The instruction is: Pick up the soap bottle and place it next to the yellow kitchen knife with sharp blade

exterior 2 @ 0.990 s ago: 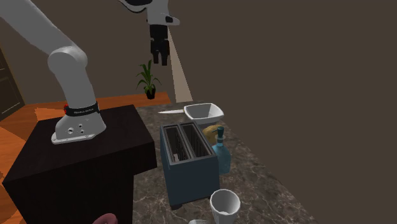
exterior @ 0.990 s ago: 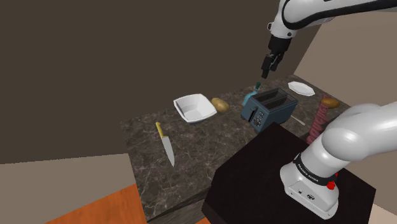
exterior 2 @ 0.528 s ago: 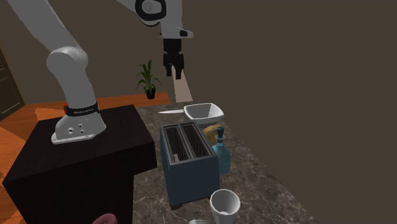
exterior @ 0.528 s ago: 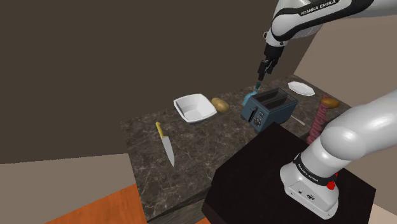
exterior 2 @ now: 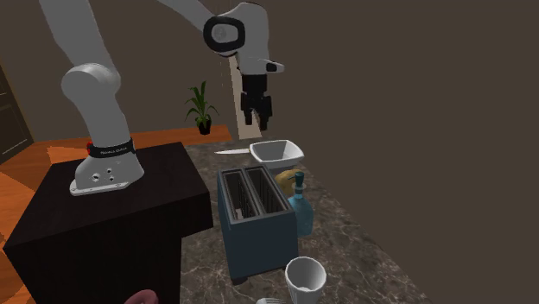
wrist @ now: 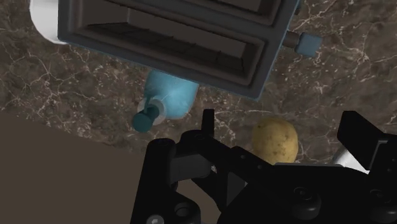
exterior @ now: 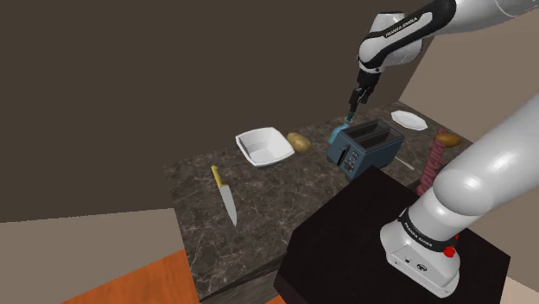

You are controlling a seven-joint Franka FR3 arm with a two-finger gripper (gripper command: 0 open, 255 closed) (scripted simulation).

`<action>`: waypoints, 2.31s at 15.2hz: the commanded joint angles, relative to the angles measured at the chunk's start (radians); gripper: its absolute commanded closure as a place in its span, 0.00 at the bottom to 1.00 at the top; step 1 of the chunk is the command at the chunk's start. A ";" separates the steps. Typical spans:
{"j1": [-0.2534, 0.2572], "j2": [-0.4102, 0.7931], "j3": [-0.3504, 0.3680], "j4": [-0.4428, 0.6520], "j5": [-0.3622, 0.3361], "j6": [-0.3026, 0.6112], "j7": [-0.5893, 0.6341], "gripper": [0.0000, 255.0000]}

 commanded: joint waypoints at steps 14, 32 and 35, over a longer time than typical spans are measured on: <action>-0.155 0.539 -0.005 0.395 0.216 0.180 -0.248 0.00; -0.180 0.621 0.016 0.406 0.244 0.249 -0.266 1.00; -0.180 0.621 0.016 0.407 0.244 0.249 -0.266 1.00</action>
